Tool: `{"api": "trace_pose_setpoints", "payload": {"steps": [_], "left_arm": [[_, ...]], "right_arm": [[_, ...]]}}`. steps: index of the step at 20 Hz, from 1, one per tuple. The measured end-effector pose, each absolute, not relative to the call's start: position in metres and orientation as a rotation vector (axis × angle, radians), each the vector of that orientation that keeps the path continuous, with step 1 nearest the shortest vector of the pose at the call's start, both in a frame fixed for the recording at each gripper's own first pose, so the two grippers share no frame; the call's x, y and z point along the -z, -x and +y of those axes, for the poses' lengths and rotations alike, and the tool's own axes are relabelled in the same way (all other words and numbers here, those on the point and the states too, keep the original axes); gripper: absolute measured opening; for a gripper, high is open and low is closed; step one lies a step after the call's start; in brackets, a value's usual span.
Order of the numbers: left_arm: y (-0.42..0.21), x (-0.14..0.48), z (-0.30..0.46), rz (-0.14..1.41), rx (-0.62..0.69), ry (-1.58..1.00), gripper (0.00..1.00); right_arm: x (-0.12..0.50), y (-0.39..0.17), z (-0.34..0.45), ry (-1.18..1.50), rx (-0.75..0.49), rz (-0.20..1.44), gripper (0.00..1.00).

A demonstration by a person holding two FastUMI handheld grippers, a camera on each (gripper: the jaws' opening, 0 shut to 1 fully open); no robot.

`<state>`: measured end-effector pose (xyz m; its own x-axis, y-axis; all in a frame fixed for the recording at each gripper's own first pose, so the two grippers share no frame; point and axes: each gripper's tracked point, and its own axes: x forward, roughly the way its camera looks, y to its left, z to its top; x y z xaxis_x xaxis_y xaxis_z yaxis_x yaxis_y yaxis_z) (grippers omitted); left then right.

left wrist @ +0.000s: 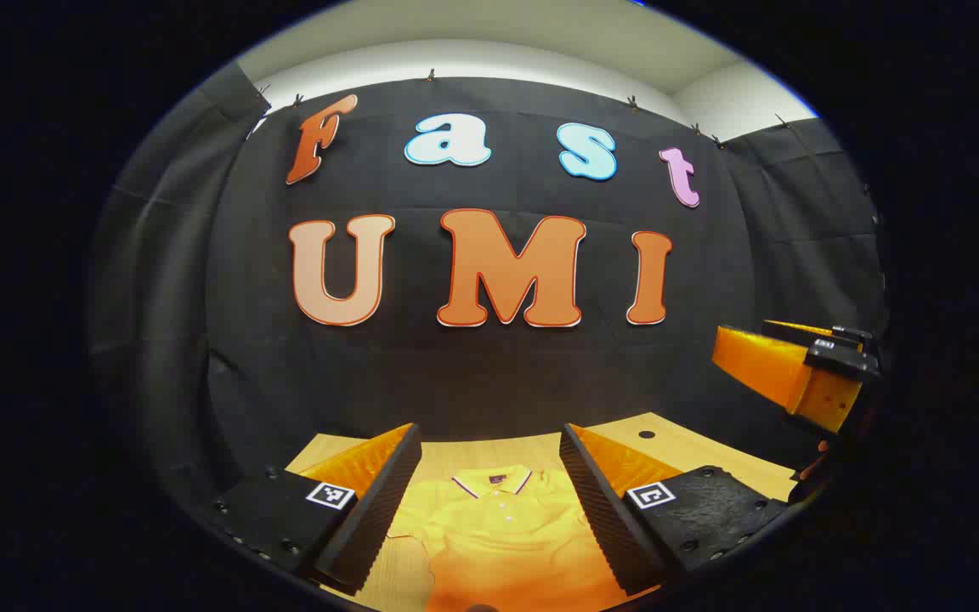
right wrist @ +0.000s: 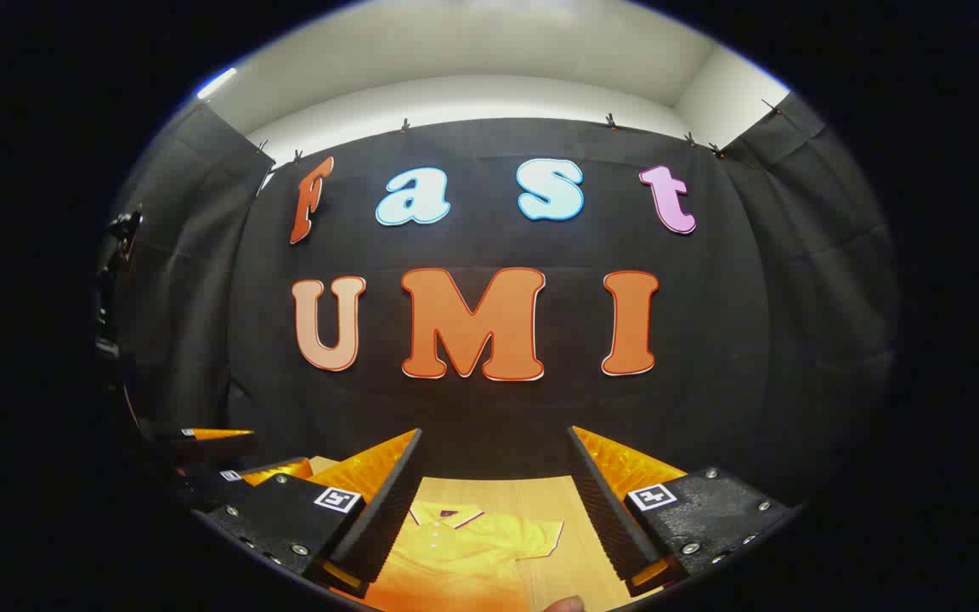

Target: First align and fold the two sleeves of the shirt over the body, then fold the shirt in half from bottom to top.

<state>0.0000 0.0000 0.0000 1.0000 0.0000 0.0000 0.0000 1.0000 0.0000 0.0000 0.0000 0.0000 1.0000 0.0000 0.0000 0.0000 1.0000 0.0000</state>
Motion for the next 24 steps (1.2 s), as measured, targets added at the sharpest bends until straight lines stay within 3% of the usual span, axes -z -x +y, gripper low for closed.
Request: {"api": "trace_pose_setpoints", "payload": {"steps": [10, 16, 24], "left_arm": [[0.002, -0.032, 0.029, -0.029, -0.042, 0.025, 1.00], [0.008, -0.067, 0.037, -0.056, -0.009, 0.015, 1.00], [0.026, -0.050, 0.075, -0.046, 0.001, 0.035, 1.00]], "right_arm": [[-0.025, -0.007, 0.004, 0.122, -0.071, -0.045, 1.00], [-0.060, -0.018, 0.017, -0.036, -0.149, -0.001, 0.98], [-0.042, -0.015, 0.002, -0.089, -0.045, 0.096, 0.98]]}}
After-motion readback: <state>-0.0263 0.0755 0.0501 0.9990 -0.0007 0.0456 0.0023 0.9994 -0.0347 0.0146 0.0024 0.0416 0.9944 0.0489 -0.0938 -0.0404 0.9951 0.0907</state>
